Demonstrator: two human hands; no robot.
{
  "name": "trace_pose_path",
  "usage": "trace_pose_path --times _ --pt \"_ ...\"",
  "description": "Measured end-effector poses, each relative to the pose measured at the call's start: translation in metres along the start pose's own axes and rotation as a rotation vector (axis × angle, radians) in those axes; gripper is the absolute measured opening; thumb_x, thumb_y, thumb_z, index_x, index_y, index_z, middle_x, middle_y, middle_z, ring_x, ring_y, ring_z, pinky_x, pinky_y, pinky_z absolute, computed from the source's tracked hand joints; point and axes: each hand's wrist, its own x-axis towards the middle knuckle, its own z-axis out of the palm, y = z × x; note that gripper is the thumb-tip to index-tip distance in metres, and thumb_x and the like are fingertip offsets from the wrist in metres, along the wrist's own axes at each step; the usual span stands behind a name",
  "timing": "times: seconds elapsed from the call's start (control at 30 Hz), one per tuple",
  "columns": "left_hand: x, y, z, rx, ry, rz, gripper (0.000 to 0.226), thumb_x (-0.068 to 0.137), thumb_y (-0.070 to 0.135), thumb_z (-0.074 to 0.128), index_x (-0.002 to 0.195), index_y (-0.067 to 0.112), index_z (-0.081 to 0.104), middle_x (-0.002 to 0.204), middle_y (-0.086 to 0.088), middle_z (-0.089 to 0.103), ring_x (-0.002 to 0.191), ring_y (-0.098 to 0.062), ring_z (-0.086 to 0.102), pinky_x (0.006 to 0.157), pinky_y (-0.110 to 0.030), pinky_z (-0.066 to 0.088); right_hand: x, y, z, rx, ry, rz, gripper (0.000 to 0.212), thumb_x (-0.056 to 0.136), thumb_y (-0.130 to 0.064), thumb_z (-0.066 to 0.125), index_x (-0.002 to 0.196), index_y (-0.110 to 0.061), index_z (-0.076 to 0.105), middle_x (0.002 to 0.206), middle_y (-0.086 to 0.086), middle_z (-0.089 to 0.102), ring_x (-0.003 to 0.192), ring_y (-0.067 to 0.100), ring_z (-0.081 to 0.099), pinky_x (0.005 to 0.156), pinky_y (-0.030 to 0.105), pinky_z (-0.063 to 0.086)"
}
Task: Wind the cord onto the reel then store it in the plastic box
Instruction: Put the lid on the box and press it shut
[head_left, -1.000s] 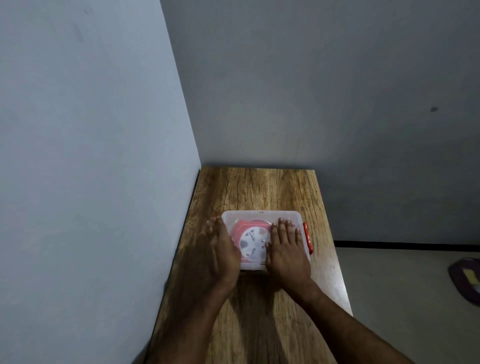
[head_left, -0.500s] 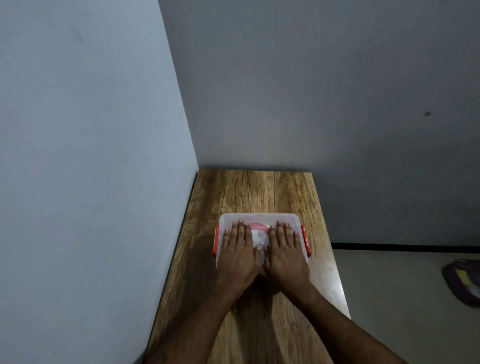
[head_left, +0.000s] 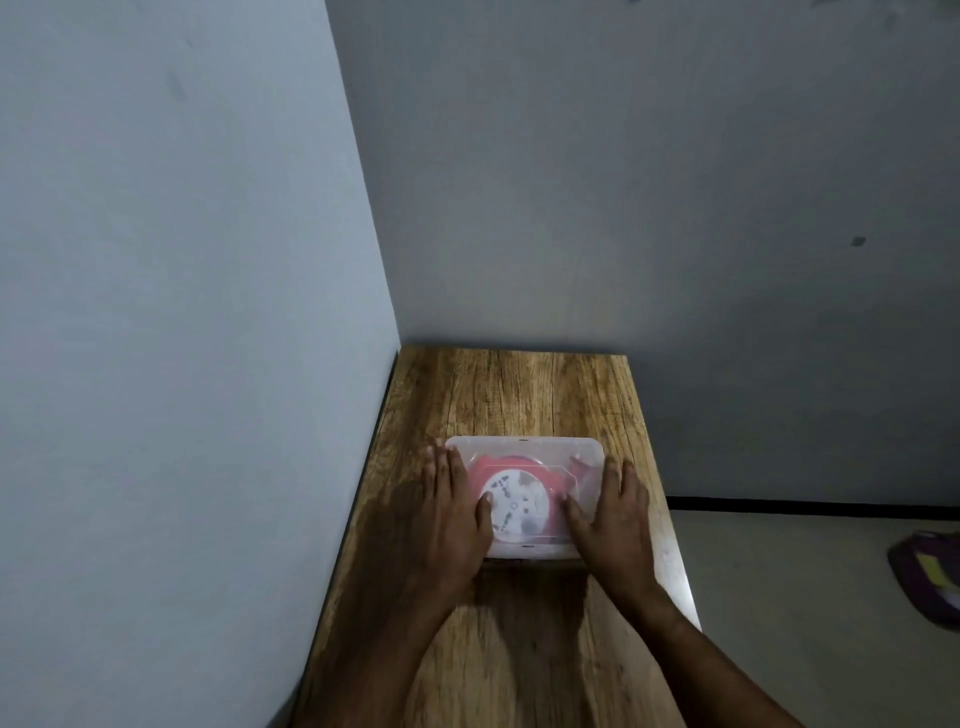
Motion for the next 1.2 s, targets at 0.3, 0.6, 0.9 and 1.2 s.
trace_pose_path --times 0.3,0.6,0.9,1.2 --pt "0.001 -0.007 -0.003 -1.191 -0.093 -0.517 0.066 0.081 0.024 0.089 0.136 0.009 0.057 0.117 -0.009 0.074 0.092 -0.020 0.075 0.059 -0.022 0.059 0.009 0.012 0.005 0.704 -0.063 0.327 0.077 0.068 -0.039 0.088 0.135 -0.020 0.055 0.119 -0.003 0.068 0.103 0.017 0.068 0.079 0.035 0.061" --pt "0.020 -0.018 0.009 -1.326 -0.157 -0.546 0.043 0.073 0.027 0.094 0.102 0.028 0.063 0.095 0.002 0.077 0.072 -0.014 0.078 0.051 -0.021 0.057 0.015 0.009 0.007 0.748 -0.051 0.347 0.079 0.061 -0.044 0.088 0.129 -0.016 0.059 0.112 -0.001 0.071 0.096 0.017 0.071 0.077 0.040 0.063" --pt "0.094 -0.013 -0.005 -1.351 -0.129 -0.426 0.059 0.073 0.027 0.093 0.125 0.015 0.068 0.105 -0.003 0.081 0.086 -0.019 0.080 0.066 -0.033 0.065 0.086 -0.016 0.000 0.753 0.008 0.307 0.063 0.068 -0.030 0.091 0.122 -0.011 0.065 0.107 0.002 0.074 0.094 0.019 0.072 0.078 0.045 0.063" --pt "0.207 0.010 -0.017 -1.317 -0.111 -0.387 0.056 0.075 0.029 0.092 0.122 0.014 0.067 0.104 0.000 0.077 0.088 -0.017 0.076 0.062 -0.026 0.063 0.191 -0.030 0.007 0.779 0.044 0.310 0.066 0.069 -0.032 0.091 0.124 -0.009 0.064 0.111 0.005 0.073 0.096 0.022 0.072 0.080 0.044 0.062"
